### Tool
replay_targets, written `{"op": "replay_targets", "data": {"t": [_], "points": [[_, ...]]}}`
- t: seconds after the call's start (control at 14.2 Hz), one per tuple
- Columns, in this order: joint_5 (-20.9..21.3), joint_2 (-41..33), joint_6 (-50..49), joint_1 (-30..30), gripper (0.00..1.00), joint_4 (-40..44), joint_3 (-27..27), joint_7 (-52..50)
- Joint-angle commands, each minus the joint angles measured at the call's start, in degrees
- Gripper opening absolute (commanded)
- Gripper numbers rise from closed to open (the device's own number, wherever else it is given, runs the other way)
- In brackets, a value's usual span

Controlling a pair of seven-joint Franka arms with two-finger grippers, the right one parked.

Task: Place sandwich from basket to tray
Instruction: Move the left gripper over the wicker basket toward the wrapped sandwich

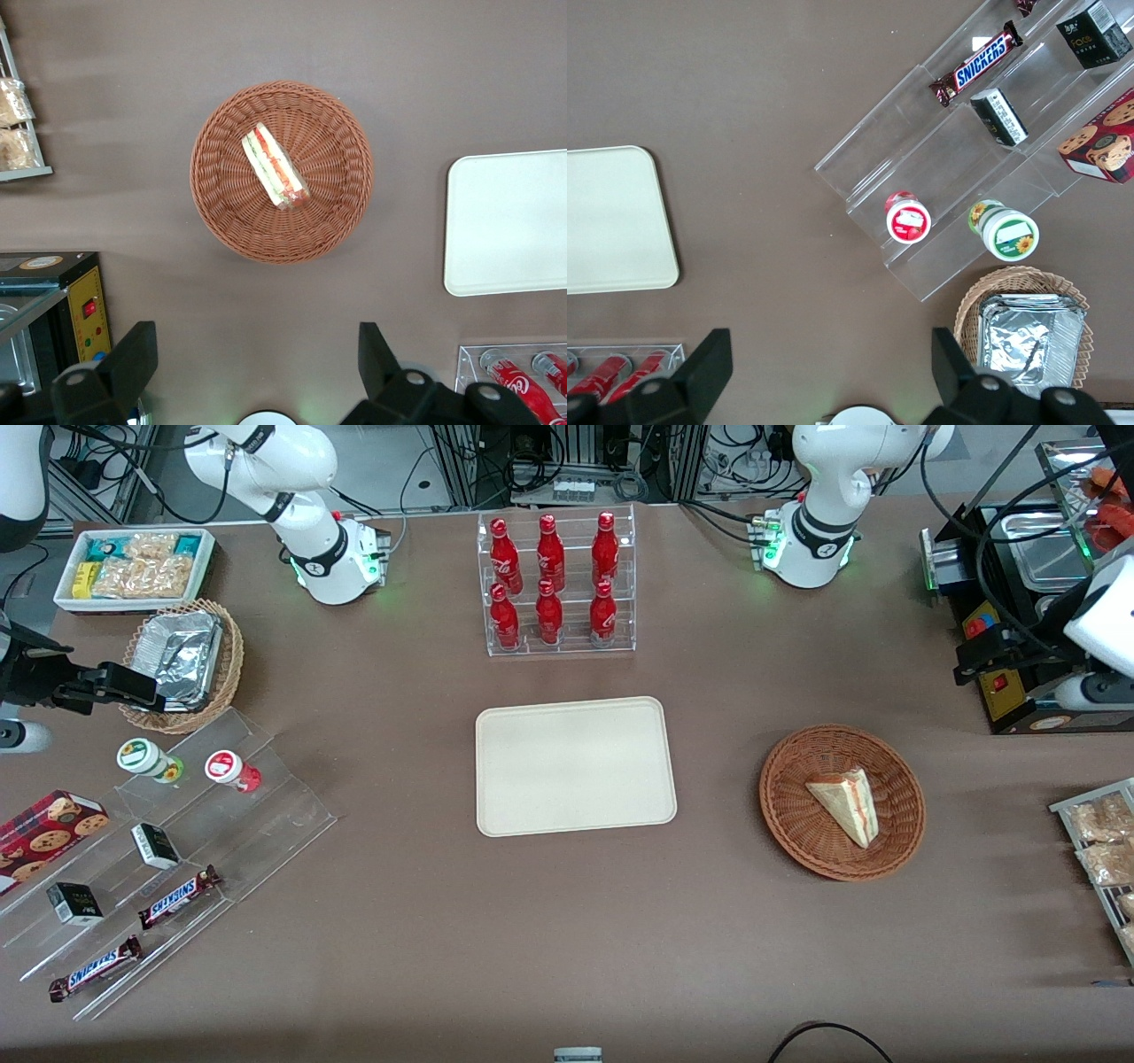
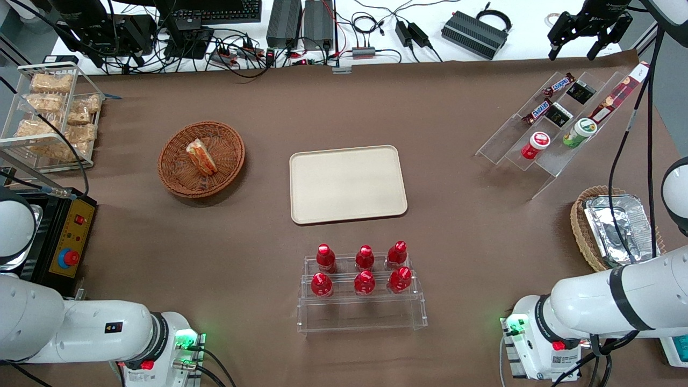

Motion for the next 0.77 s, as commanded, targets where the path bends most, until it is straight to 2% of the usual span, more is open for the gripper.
{"op": "replay_targets", "data": {"t": [0.0, 0.28, 0.42, 0.7], "points": [[-0.5, -1.0, -0.4, 0.5, 1.00, -0.1, 0.1, 0.4], [-0.1, 1.0, 3.1, 1.0, 1.00, -2.0, 0.1, 0.4], [0.0, 1.3, 8.2, 1.0, 1.00, -6.5, 0.0, -0.3], [0.5, 1.6, 20.2, 0.6, 1.00, -16.8, 0.0, -8.8]]}}
